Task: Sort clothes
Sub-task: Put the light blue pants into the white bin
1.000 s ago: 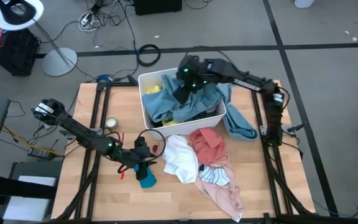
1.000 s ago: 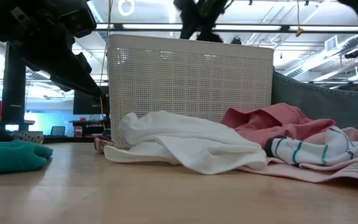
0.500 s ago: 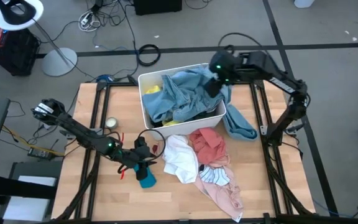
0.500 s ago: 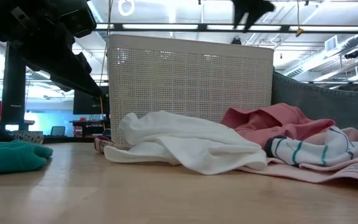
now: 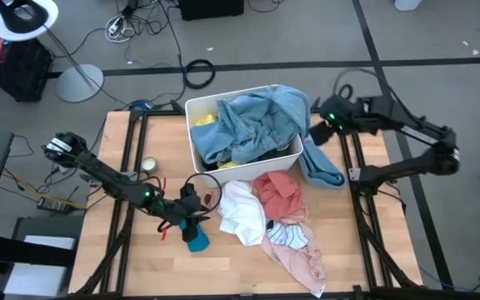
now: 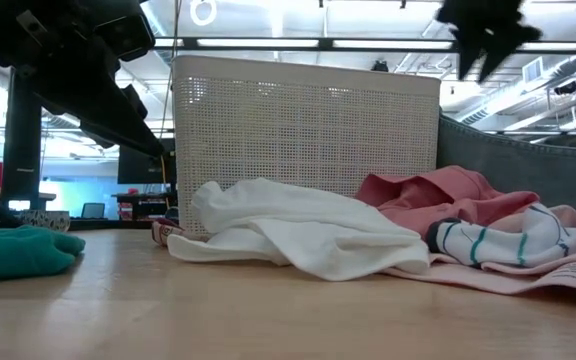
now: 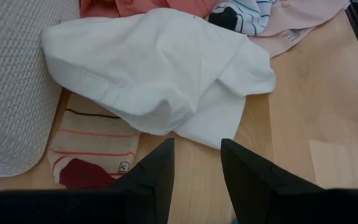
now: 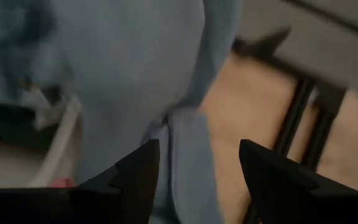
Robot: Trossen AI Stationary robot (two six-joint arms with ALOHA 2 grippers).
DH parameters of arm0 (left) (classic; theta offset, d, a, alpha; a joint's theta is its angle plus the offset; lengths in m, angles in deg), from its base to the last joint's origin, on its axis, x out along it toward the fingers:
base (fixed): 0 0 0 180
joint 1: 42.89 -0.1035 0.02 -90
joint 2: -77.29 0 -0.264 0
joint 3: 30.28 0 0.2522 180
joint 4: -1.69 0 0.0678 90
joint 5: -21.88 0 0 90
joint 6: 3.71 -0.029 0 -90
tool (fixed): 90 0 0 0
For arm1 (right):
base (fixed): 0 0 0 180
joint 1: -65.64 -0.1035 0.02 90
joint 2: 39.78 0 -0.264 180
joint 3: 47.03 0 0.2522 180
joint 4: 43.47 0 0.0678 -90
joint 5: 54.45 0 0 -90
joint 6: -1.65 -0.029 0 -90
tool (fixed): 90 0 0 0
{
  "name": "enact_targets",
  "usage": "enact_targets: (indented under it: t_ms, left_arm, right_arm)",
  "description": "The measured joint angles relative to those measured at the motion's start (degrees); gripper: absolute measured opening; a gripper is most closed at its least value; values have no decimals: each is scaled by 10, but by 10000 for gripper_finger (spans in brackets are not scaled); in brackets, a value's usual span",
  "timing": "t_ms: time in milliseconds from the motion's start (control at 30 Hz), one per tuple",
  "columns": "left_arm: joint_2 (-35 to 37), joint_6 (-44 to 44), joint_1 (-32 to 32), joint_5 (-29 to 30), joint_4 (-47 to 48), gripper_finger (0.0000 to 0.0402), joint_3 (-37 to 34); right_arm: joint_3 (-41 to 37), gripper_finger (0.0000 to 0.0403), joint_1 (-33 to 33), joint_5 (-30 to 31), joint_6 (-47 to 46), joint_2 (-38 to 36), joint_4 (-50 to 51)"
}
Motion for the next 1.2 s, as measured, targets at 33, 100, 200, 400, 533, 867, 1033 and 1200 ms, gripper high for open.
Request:
enact_targets:
  t_ms: [33,100,200,400,533,867,1033,1200]
  left_arm:
    - [0,0,0,0,0,136,0]
    - [0,0,0,-1,0,136,0]
    - [0,0,0,-2,0,136,0]
    - [0,0,0,-2,0,136,0]
    - [0,1,0,-1,0,136,0]
    - [0,0,0,-1,-1,136,0]
    - [0,0,0,-1,-1,136,0]
    - [0,1,0,-1,-5,136,0]
  right_arm:
    - [-36,222,-1,-12,-12,-23,-11]
    - [-102,224,-9,-44,-39,-61,-32]
    - [-188,224,-28,-84,-61,-107,-94]
    - [-308,222,-84,-149,-68,-136,-231]
    - [-330,222,-134,-157,-71,-133,-264]
    - [-329,216,-234,-132,-92,-96,-242]
    - [-329,206,-248,-67,-92,-24,-203]
    - [-329,198,-239,19,-77,32,-248]
